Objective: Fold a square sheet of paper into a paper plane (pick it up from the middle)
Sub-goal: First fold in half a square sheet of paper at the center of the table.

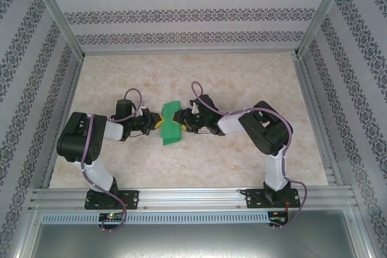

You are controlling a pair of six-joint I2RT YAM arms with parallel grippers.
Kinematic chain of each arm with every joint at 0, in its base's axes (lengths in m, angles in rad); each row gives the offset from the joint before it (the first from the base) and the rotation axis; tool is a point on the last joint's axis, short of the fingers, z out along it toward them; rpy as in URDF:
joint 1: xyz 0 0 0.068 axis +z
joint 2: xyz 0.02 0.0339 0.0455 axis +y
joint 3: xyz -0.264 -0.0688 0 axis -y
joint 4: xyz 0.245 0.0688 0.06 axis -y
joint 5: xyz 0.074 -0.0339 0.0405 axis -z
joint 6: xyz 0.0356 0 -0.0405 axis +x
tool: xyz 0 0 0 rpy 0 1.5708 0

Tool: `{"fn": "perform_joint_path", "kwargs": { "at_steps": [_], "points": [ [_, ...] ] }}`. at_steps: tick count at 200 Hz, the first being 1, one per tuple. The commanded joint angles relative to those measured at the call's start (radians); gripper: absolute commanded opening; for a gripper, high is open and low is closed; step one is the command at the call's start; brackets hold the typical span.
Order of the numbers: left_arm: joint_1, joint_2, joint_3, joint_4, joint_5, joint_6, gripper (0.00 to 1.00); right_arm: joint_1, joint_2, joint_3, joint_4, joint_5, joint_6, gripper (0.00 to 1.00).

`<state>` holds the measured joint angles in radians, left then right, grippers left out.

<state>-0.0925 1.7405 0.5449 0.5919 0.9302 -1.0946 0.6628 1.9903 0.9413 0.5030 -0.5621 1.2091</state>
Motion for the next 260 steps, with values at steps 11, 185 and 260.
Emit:
{"fn": "perform_joint_path", "kwargs": {
  "at_steps": [11,185,260],
  "points": [
    [-0.017,-0.002,-0.007,-0.062,-0.021,0.080,0.02,-0.006,-0.095,0.017,-0.184,0.048,-0.103,0.52],
    [-0.174,-0.088,-0.029,-0.049,-0.194,0.076,0.01,-0.010,-0.140,0.171,-0.704,0.128,-0.425,0.65],
    [-0.190,-0.072,-0.013,-0.109,-0.211,0.098,0.01,-0.014,-0.088,0.206,-0.736,0.112,-0.432,0.57]
  ]
}}
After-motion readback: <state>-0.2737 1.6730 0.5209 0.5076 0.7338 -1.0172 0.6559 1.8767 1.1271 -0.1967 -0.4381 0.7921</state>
